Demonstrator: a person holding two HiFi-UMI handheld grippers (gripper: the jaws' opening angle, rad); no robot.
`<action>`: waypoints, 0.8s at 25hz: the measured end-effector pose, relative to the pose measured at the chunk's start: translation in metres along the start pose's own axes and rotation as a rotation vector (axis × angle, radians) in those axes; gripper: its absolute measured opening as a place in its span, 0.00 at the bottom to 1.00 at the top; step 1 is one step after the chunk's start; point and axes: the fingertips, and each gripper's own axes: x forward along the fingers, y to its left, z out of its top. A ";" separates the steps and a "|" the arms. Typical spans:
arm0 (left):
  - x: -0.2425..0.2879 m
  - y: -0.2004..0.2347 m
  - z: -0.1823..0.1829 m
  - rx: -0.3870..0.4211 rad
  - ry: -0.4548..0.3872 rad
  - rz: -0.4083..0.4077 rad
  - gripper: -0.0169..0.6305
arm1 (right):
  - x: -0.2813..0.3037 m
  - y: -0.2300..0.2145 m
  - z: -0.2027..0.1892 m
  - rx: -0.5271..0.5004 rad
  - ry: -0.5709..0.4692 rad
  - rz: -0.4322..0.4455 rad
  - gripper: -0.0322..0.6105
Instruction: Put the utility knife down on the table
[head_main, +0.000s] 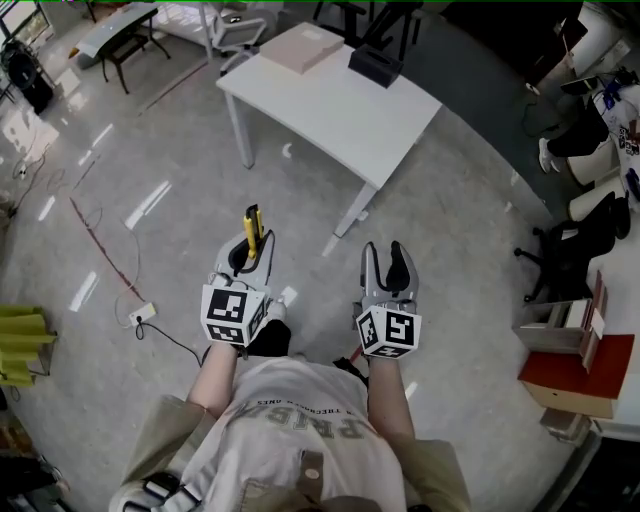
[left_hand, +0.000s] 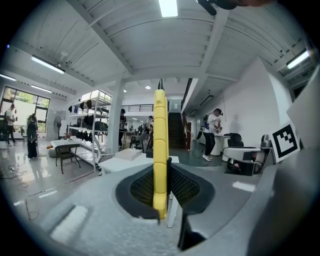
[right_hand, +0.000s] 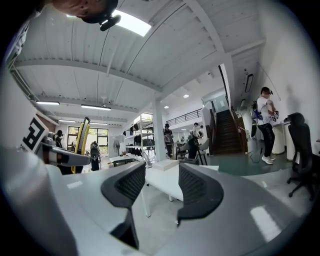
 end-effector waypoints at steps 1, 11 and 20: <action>0.008 0.007 0.003 0.002 0.000 -0.009 0.12 | 0.010 0.001 0.002 -0.001 -0.003 -0.006 0.35; 0.079 0.075 0.030 0.037 -0.017 -0.088 0.12 | 0.098 0.016 0.008 0.027 -0.027 -0.069 0.35; 0.116 0.106 0.025 0.023 0.010 -0.121 0.12 | 0.136 0.022 -0.008 0.032 0.013 -0.095 0.35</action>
